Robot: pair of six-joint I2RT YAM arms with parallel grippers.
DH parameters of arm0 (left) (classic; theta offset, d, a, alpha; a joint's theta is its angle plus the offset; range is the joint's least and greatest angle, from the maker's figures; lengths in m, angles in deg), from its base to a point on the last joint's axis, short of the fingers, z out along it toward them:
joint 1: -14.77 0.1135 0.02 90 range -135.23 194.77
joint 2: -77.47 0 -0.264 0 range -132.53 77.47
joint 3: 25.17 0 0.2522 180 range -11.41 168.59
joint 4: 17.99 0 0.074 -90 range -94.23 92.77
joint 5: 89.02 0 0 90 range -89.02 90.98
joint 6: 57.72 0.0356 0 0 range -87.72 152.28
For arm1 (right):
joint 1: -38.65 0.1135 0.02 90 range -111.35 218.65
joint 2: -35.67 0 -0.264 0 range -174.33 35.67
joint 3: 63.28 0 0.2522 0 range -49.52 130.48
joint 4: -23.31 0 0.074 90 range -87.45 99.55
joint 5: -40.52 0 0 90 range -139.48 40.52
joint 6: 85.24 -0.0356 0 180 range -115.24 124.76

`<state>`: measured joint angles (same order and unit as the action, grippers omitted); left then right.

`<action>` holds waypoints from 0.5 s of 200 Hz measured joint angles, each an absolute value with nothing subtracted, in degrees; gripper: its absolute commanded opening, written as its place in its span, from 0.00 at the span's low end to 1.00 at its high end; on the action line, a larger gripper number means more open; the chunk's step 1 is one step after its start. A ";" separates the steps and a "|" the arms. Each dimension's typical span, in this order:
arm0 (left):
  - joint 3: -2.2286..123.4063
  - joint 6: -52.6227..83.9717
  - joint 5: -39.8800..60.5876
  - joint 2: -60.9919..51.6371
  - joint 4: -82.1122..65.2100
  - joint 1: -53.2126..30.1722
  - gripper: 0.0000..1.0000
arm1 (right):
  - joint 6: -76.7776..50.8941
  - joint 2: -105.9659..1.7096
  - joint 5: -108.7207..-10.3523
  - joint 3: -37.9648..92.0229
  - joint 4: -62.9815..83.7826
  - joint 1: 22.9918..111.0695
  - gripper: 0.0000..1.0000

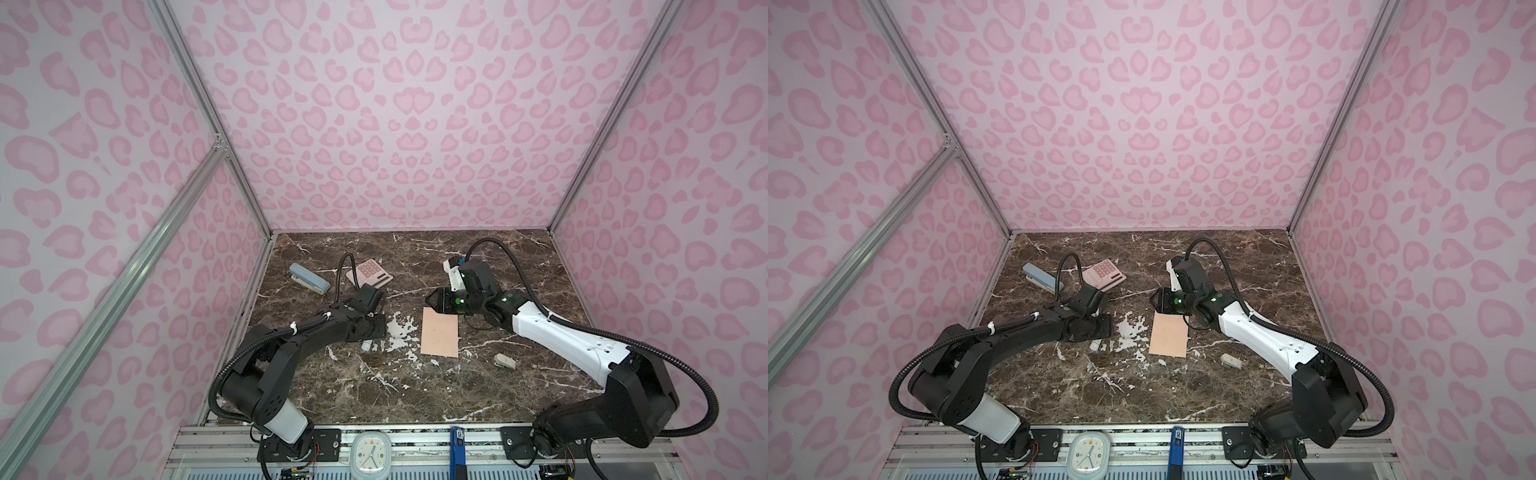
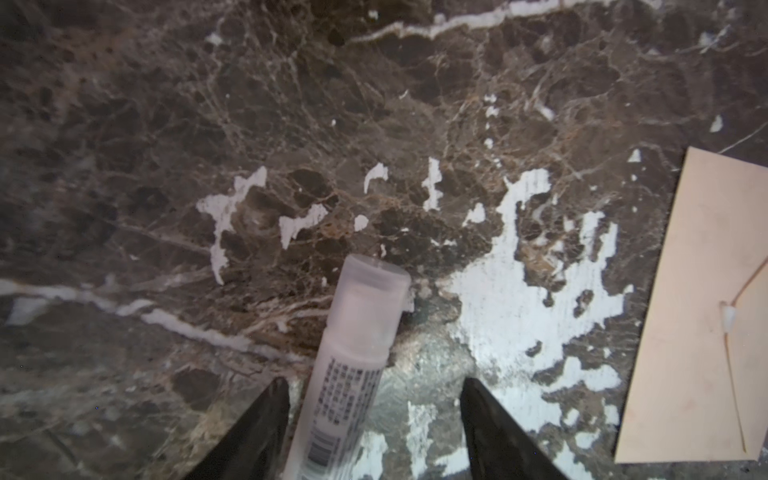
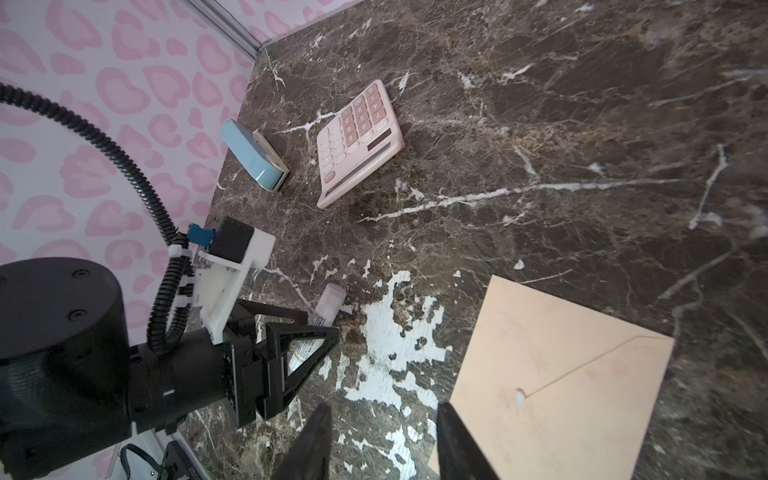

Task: Place the letter into the envelope and seal it
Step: 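Open the left gripper to release the glue stick on the table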

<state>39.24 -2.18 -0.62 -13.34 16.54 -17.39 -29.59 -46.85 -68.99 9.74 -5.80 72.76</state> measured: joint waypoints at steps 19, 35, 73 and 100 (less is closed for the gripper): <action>40.12 -2.00 -1.00 -12.97 16.98 -17.39 0.74 | -29.59 -46.85 -68.99 9.74 -5.87 72.76 0.44; 40.64 -1.48 -1.37 -12.57 17.22 -17.39 0.76 | -29.59 -46.85 -68.99 9.85 -6.07 72.76 0.44; 41.67 -0.38 -4.01 -8.92 18.73 -17.39 0.81 | -29.46 -46.83 -68.64 9.85 -6.20 72.76 0.44; 42.37 2.15 -7.64 -2.43 18.51 -17.61 0.83 | -28.63 -46.83 -67.33 9.22 -5.76 72.76 0.44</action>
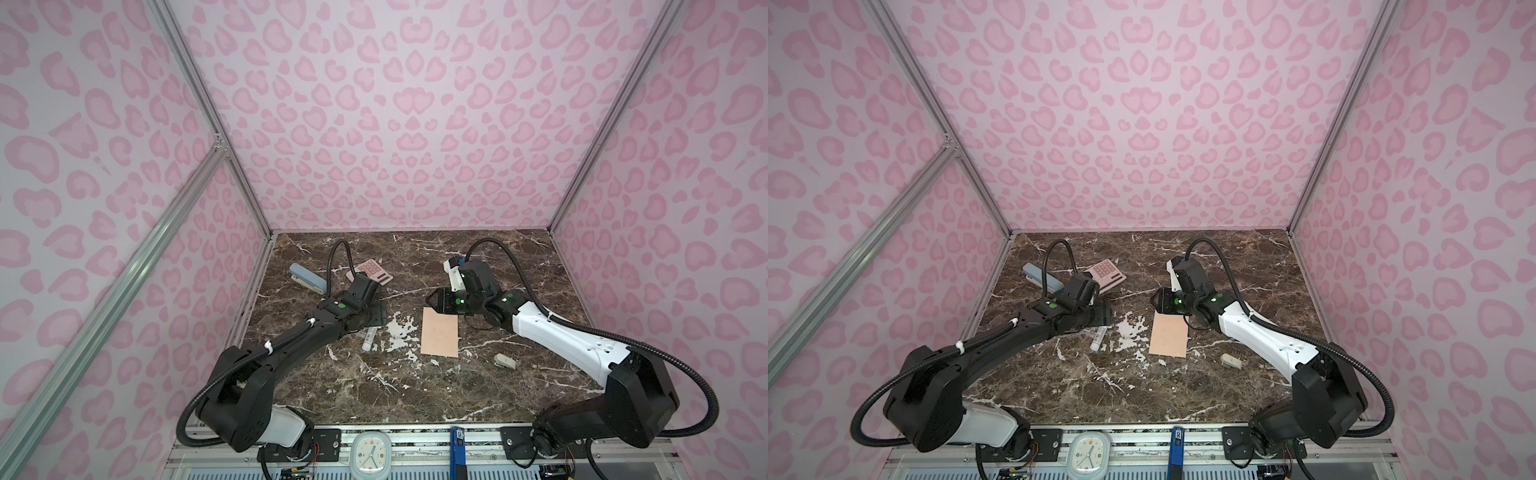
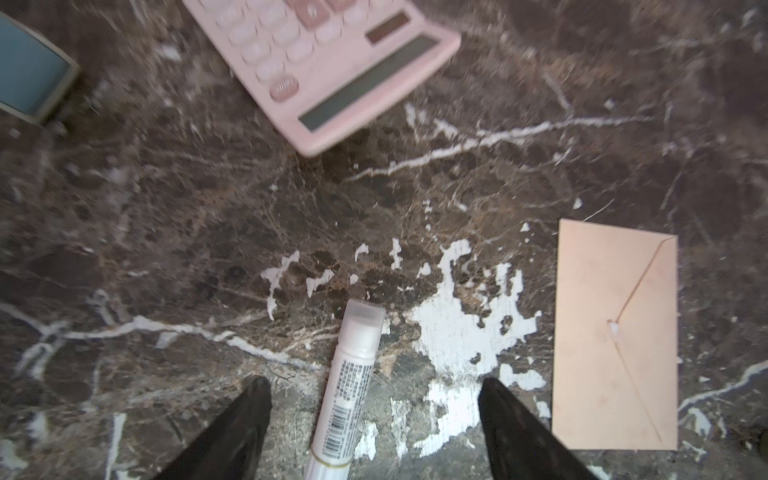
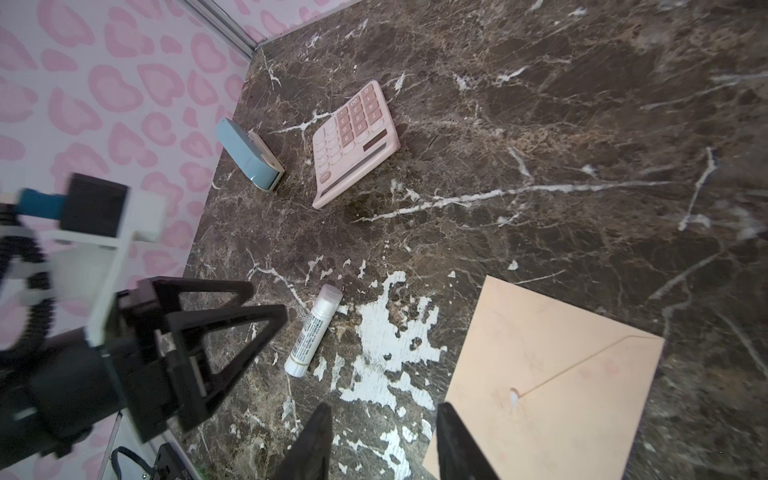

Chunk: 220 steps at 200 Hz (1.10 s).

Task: Place the letter into the envelope and seal it

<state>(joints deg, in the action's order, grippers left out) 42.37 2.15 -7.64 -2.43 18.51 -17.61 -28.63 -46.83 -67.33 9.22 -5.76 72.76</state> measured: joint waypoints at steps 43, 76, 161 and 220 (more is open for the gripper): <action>38.61 7.66 -17.34 11.67 13.33 -17.17 0.96 | -24.32 -43.04 -58.52 2.35 -0.80 73.17 0.46; 31.18 11.99 -24.10 20.32 5.59 -13.24 0.97 | -17.85 -37.19 -42.83 -4.38 6.89 73.28 0.52; 8.77 15.94 -34.33 23.97 -22.93 1.71 0.97 | 3.98 -35.66 -8.36 -14.87 30.00 62.72 0.60; 5.06 18.83 -37.43 17.96 -37.86 4.07 0.97 | 4.97 -35.85 -4.16 -26.15 43.20 54.64 0.62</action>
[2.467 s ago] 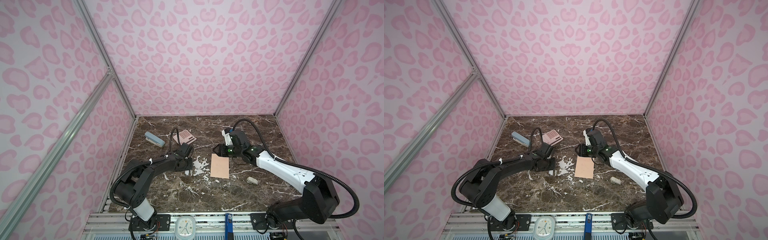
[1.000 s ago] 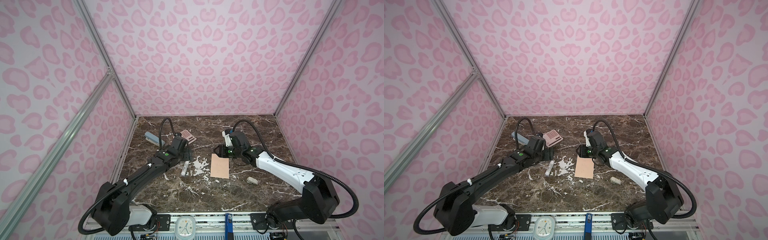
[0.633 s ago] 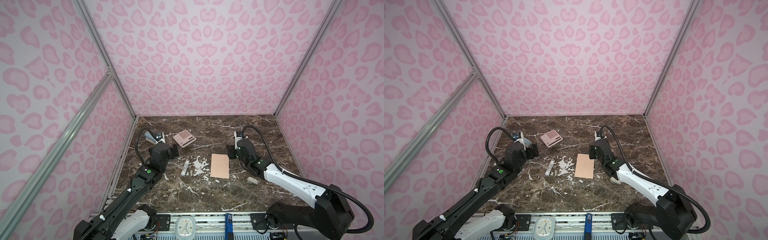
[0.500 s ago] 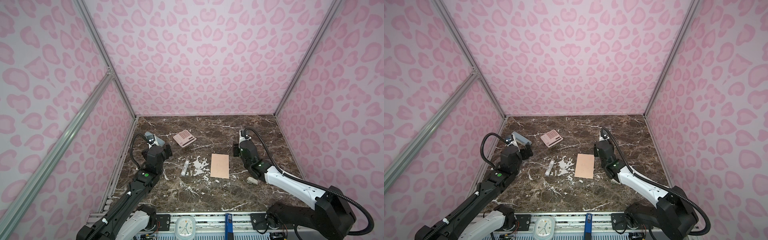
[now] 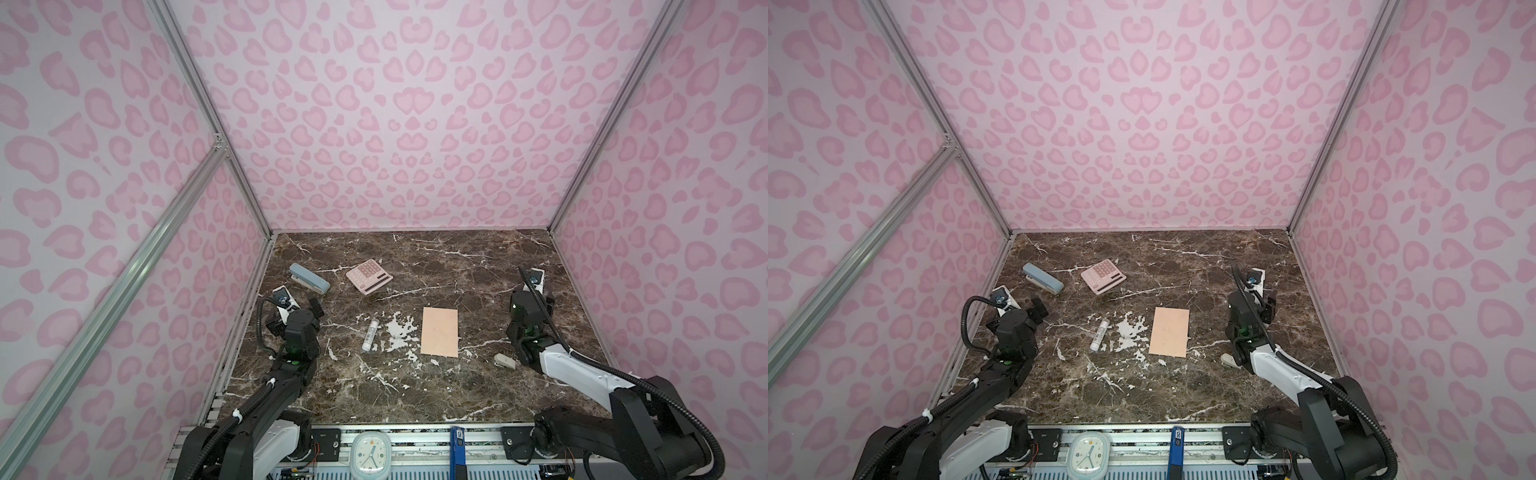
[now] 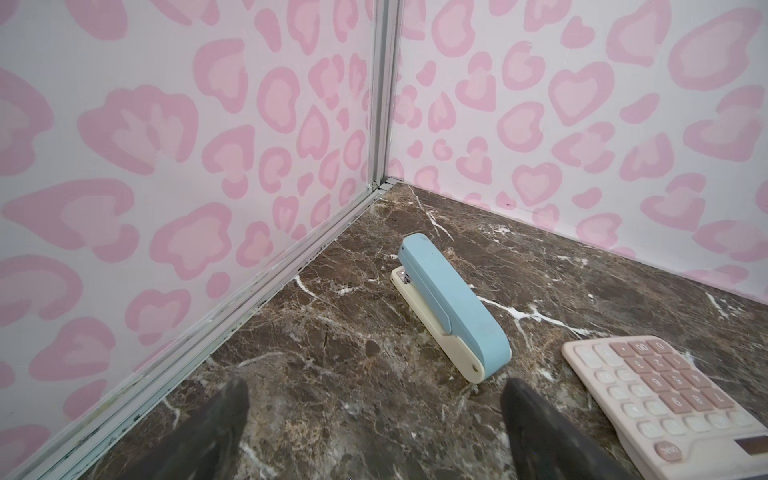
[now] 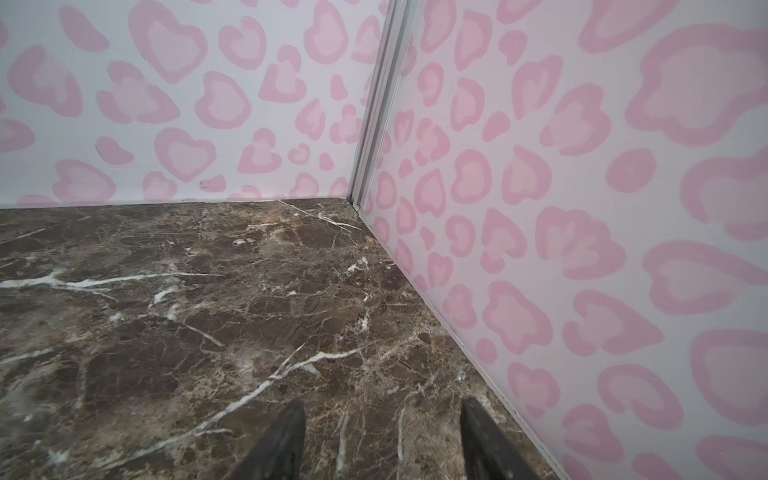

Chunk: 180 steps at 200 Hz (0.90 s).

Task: Place the letter into the envelope and seal it

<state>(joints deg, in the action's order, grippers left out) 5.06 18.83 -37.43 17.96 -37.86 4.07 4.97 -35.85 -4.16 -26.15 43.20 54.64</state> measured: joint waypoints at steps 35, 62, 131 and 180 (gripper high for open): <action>2.83 20.34 -37.21 13.59 -45.16 4.86 0.97 | 5.23 -42.72 -7.11 -31.31 54.35 51.66 0.63; 1.30 22.39 -36.49 10.81 -50.36 5.53 0.97 | 5.42 -49.08 -10.52 -32.95 63.02 50.16 0.63; -3.34 27.81 -28.58 -1.16 -70.49 8.84 0.97 | 4.31 -54.10 -22.70 -35.98 74.28 44.25 0.62; -1.13 29.91 -23.14 -6.06 -75.36 9.14 0.97 | 4.35 -54.24 -27.97 -33.21 72.95 44.49 0.61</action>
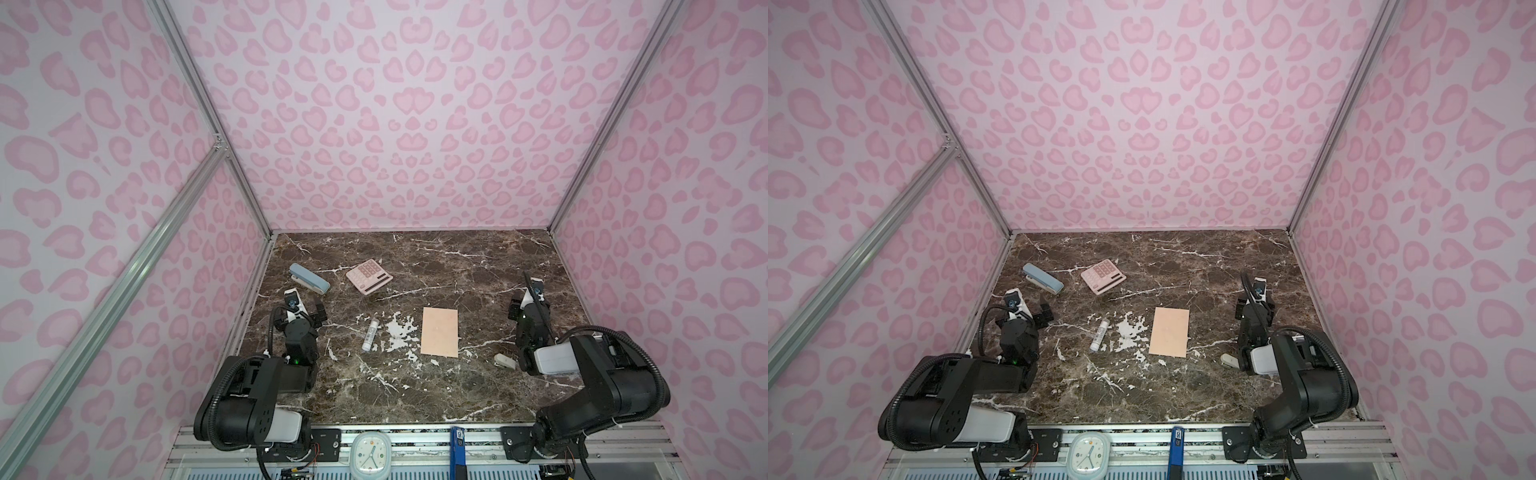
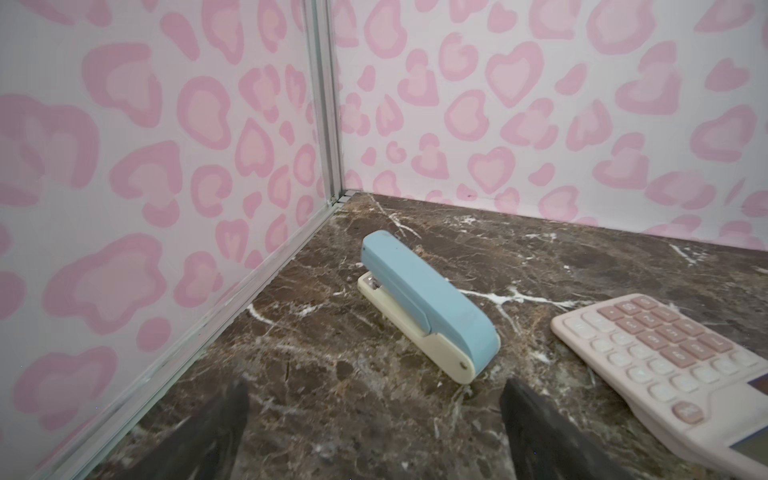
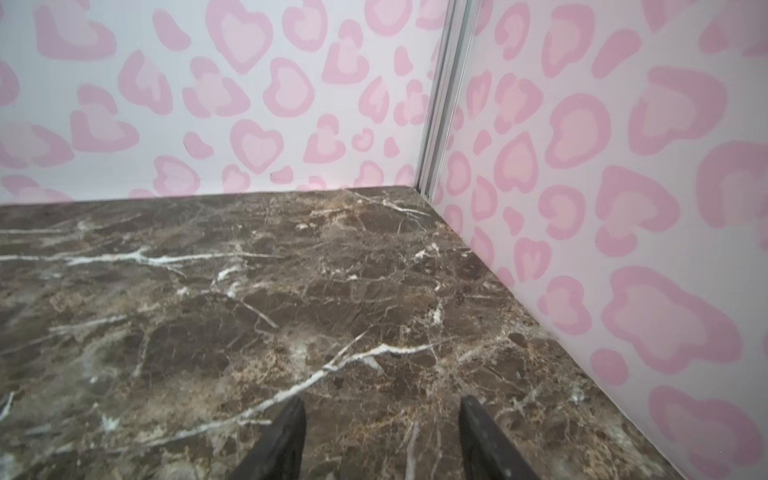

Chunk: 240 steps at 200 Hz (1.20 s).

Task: Place the letter into the envelope and seal it

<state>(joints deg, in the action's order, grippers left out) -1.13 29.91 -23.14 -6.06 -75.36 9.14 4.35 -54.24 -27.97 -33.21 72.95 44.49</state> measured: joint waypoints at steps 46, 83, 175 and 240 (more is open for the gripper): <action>3.16 30.30 -20.97 -7.94 -71.34 10.10 0.99 | 3.48 -52.64 -29.61 -30.26 68.12 43.29 1.00; 5.34 28.84 -18.35 -7.90 -66.71 12.88 0.97 | 2.80 -52.62 -30.68 -30.02 65.34 42.68 1.00; 5.45 27.75 -16.34 -7.79 -63.98 13.23 0.97 | 2.52 -52.60 -31.14 -30.02 64.82 42.57 1.00; 5.45 27.75 -16.34 -7.79 -63.98 13.23 0.97 | 2.36 -52.60 -31.55 -30.02 64.01 42.33 1.00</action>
